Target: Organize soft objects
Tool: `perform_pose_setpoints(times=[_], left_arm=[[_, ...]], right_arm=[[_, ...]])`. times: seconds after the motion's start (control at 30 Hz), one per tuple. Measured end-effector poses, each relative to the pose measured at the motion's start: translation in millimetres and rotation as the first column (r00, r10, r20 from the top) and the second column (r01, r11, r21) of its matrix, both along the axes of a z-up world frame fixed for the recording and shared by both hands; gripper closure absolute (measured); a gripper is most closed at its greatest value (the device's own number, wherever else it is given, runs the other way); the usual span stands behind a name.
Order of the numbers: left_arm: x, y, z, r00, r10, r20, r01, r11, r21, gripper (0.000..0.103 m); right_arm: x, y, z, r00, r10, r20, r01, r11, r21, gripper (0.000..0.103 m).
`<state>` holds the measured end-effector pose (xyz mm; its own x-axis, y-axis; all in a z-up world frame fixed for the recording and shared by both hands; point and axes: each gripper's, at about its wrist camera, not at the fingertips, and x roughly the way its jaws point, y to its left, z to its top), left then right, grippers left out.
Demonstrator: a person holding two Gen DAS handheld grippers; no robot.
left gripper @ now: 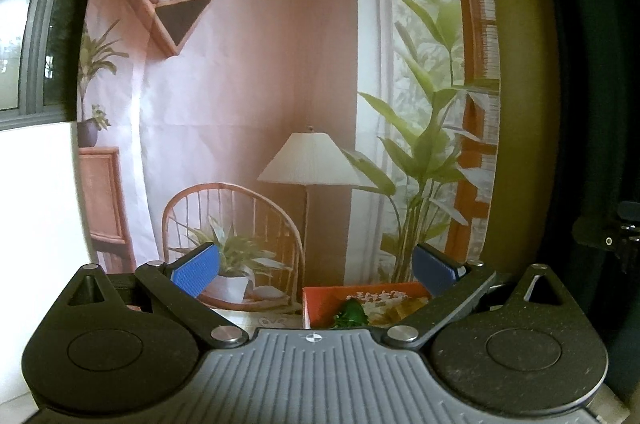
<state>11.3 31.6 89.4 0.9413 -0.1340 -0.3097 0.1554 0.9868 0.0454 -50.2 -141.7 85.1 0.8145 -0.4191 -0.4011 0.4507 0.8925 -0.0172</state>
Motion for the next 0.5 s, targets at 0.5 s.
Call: perform_pose_setpoints(times=[0.5], left_arm=[[-2.0, 3.7, 0.6, 0.999, 0.039, 0.017, -0.039, 0.999, 0.028, 0.000]], right_arm=[[1.4, -2.0, -6.3, 1.000, -0.002, -0.013, 0.002, 1.000, 0.014, 0.000]])
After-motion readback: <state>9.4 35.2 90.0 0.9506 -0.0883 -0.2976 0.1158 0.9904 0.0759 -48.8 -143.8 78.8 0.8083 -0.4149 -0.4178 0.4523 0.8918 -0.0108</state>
